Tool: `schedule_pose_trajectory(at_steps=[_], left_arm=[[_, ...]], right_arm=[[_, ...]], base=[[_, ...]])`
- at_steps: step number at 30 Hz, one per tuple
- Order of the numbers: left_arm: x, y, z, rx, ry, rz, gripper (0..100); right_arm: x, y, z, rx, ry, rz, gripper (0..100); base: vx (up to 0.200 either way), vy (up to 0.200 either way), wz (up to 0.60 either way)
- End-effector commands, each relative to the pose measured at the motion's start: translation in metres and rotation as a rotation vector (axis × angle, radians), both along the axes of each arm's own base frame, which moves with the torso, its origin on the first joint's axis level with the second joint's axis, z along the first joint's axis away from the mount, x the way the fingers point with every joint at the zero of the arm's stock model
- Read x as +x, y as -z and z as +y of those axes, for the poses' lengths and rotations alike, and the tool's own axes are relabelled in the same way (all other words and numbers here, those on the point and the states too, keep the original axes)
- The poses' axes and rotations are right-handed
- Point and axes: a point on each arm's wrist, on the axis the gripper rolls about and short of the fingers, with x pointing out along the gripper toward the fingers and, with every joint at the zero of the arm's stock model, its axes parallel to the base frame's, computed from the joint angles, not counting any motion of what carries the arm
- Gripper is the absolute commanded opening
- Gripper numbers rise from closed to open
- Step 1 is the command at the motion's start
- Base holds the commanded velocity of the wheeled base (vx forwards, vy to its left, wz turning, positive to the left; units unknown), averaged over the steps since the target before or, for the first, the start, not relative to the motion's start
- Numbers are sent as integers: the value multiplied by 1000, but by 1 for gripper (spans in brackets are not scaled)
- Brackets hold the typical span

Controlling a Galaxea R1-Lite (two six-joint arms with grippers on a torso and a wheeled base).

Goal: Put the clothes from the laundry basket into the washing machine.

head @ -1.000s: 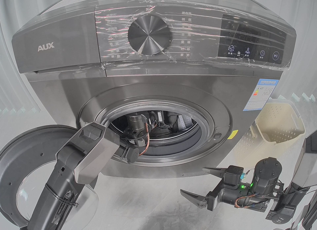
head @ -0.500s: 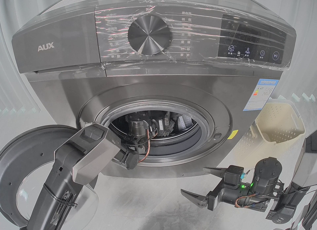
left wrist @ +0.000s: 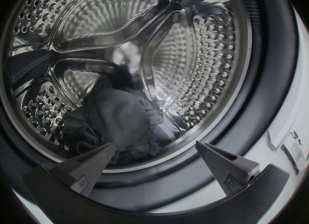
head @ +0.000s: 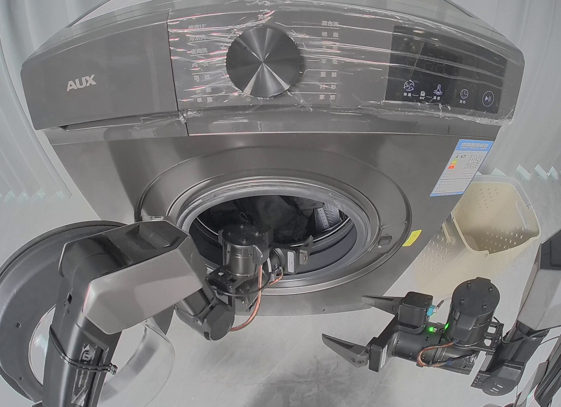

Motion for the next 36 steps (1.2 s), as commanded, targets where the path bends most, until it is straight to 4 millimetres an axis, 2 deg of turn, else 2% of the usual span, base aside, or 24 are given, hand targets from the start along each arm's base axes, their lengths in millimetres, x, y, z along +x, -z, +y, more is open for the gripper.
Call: schedule_pose_trajectory(at_steps=[1,3,5,6,8,12,15,18,21,25,30,36], left_arm=[[-55,-29,2,-13,99,-13,100],[-63,-33,4,-16,111,-13,100],[-81,-41,7,-21,135,-9,100],[-82,-42,7,-22,137,-10,100],[-100,-55,15,-43,151,-18,100],[-129,-77,41,-65,147,-14,100],[-151,-90,61,-90,147,-5,100],[-172,-100,72,-126,154,-2,100],[-182,-110,81,-147,129,-31,100],[-193,-108,89,-136,116,-22,100],[-207,-114,103,-159,78,-92,100],[-220,-122,119,-182,76,-142,100]], right_arm=[[-1,1,-1,-3,1,3,100],[-1,0,-2,-2,3,2,100],[-1,0,-3,-3,4,3,100],[-2,0,-3,-3,4,3,100],[-2,1,-7,-13,19,11,100],[0,2,-14,-27,96,13,100],[4,-6,-21,-3,145,-13,100],[5,-16,-27,27,163,-46,100],[2,-23,-30,47,170,-63,100],[2,-32,-37,75,198,-96,100],[0,-50,-52,123,252,-160,100],[-6,-47,-68,92,301,-148,100]], base=[[0,0,0],[0,0,0],[0,0,0],[0,0,0],[0,0,0],[0,0,0],[0,0,0],[0,0,0],[0,0,0],[0,0,0],[0,0,0],[0,0,0]])
